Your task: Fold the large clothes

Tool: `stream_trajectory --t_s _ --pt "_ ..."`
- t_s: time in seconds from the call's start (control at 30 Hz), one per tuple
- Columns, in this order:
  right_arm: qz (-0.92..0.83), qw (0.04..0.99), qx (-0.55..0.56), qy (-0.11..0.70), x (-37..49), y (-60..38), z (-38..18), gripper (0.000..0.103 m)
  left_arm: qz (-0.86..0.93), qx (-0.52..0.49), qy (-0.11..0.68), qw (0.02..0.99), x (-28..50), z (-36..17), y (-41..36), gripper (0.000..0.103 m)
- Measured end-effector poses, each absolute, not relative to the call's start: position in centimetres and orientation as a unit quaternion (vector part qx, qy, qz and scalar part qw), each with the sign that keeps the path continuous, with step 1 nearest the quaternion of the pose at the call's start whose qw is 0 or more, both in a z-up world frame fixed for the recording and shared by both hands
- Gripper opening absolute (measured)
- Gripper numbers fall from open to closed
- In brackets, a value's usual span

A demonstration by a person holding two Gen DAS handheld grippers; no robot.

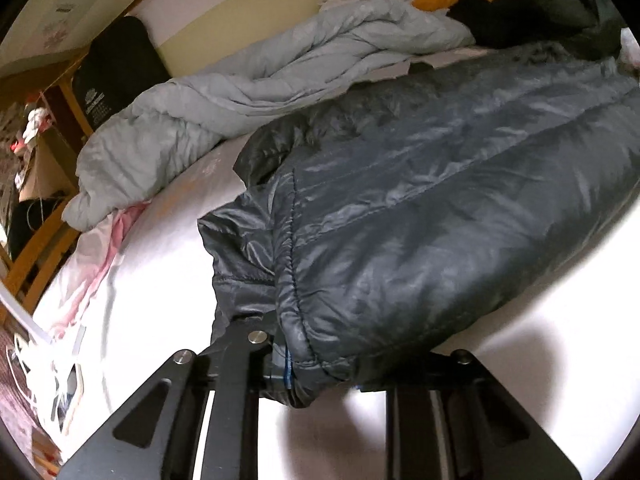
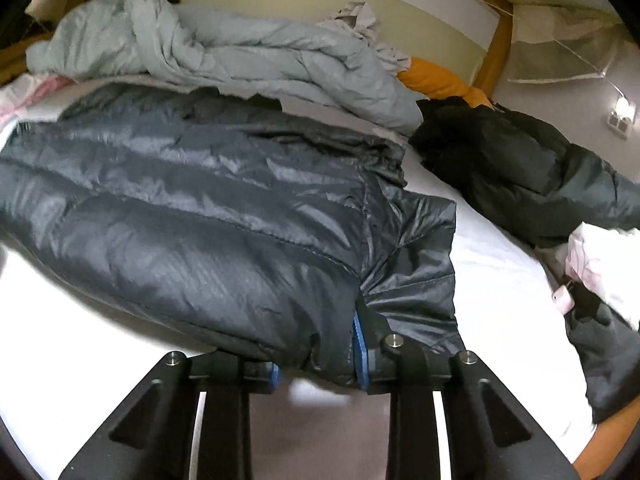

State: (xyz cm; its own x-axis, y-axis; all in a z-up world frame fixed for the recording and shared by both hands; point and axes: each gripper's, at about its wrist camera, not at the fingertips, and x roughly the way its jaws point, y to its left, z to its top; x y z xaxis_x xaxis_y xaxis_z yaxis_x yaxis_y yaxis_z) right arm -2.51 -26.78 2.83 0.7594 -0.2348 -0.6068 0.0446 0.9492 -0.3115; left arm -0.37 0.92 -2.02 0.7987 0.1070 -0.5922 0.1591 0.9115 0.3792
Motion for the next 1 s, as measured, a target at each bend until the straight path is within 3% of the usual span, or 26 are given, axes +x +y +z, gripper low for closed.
stream_trajectory --t_s 0.1,0.2,0.37,0.43,0.47,0.67,1.0 --pt "-0.062 0.933 -0.114 0.336 -4.7 -27.1 3.3 0.029 -0.021 0.157 0.329 0.931 -2.0 -1.4 2.1 0.022" --pt "-0.056 0.934 -0.099 0.338 -6.4 -27.1 3.3 0.033 -0.016 0.137 0.329 0.934 -2.5 -1.3 2.9 0.034" --pt "-0.081 0.932 -0.109 0.335 -6.6 -27.3 3.2 0.064 -0.025 0.1 0.32 0.942 -2.7 -0.7 3.7 0.061" --pt "-0.092 0.935 -0.095 0.33 -6.8 -28.0 3.5 0.082 -0.021 0.082 0.311 0.947 -3.1 -0.4 4.1 0.073" --pt "-0.099 0.936 -0.086 0.328 -7.0 -28.4 3.6 0.086 -0.019 0.076 0.306 0.949 -3.4 -0.3 4.3 0.077" --pt "-0.1 0.938 -0.05 0.327 -7.5 -29.6 3.9 0.086 0.001 0.065 0.295 0.953 -3.9 -0.3 4.6 0.098" --pt "-0.114 0.94 -0.091 0.308 -7.8 -28.5 4.5 0.087 0.002 0.067 0.296 0.953 -2.7 0.3 4.8 0.099"
